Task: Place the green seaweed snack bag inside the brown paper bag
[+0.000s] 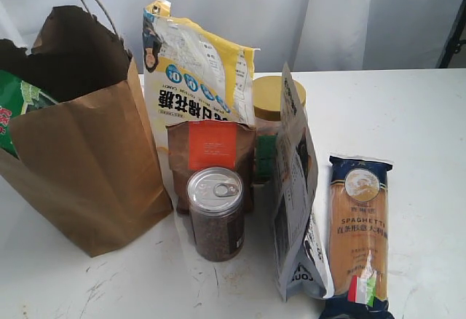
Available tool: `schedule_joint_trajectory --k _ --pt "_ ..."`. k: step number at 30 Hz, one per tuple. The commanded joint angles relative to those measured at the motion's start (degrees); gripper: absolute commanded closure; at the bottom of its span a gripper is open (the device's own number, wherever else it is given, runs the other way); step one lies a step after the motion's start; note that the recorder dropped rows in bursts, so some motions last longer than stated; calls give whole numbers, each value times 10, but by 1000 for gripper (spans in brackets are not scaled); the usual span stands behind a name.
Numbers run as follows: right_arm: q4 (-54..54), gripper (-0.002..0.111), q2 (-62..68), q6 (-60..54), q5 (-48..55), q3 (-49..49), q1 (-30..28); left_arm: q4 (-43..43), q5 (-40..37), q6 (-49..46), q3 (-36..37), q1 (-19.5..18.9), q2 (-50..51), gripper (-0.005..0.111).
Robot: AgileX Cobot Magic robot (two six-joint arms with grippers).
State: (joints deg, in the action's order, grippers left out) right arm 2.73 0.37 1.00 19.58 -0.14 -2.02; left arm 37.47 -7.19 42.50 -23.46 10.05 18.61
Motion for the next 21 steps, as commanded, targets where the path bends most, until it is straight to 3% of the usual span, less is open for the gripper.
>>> schedule_joint_trajectory --k 1,7,10,18,21 --pt "1 108 -4 -1 -2 1 -3 -145 -73 -146 49 -1 -82 107" --pt "1 108 -4 -1 -2 1 -3 -309 -80 -304 127 -1 -165 107" --pt "1 108 -4 -1 -2 1 -3 -347 -80 -325 163 -12 -183 107" --pt "1 108 -4 -1 -2 1 -3 -447 -80 -362 204 -127 -186 106" --pt "1 108 -4 -1 -2 1 -3 -470 -80 -401 212 -148 -186 106"
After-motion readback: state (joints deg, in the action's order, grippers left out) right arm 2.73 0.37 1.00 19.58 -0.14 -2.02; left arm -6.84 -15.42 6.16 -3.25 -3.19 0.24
